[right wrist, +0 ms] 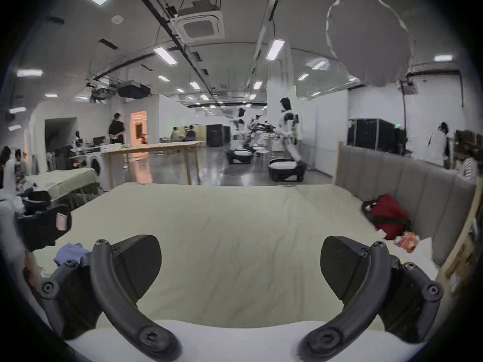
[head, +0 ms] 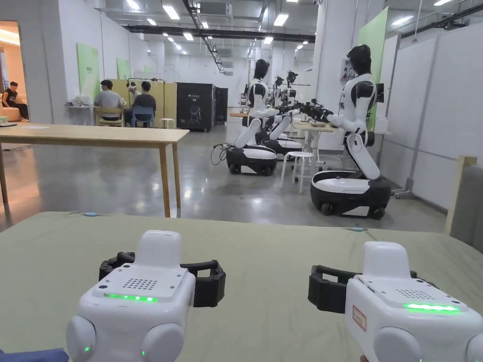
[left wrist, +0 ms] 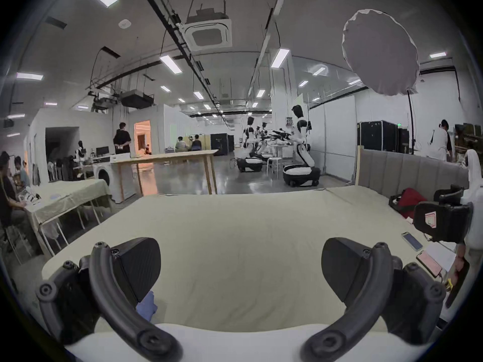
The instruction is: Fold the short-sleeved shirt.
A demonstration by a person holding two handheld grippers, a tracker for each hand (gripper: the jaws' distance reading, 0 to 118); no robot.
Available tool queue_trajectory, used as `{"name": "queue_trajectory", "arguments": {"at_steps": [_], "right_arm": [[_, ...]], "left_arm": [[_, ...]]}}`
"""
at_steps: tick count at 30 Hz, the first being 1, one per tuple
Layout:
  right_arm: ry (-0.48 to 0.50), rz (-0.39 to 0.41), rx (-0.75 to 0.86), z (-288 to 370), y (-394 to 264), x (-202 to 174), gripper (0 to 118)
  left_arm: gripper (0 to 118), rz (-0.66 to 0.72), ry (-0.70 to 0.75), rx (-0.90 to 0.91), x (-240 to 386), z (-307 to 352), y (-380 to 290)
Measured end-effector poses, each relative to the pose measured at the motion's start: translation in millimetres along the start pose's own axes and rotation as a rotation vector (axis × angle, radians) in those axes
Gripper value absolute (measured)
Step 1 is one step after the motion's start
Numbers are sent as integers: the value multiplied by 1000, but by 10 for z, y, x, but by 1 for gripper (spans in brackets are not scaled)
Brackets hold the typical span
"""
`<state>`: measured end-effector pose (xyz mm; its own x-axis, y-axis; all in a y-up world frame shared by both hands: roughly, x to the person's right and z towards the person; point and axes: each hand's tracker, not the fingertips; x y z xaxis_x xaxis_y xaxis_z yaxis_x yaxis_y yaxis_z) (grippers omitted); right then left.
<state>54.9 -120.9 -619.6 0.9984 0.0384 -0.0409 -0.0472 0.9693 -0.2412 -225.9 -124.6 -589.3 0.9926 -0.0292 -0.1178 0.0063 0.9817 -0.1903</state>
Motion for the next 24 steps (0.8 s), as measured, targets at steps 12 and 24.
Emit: {"name": "queue_trajectory", "arguments": {"at_steps": [12, 24], "right_arm": [[57, 6, 0, 94, 108, -26, 118], [29, 78, 62, 202, 177, -175, 116]], "left_arm": [[118, -10, -12, -2, -4, 54, 40], [118, -19, -46, 3, 56, 117, 112]]}}
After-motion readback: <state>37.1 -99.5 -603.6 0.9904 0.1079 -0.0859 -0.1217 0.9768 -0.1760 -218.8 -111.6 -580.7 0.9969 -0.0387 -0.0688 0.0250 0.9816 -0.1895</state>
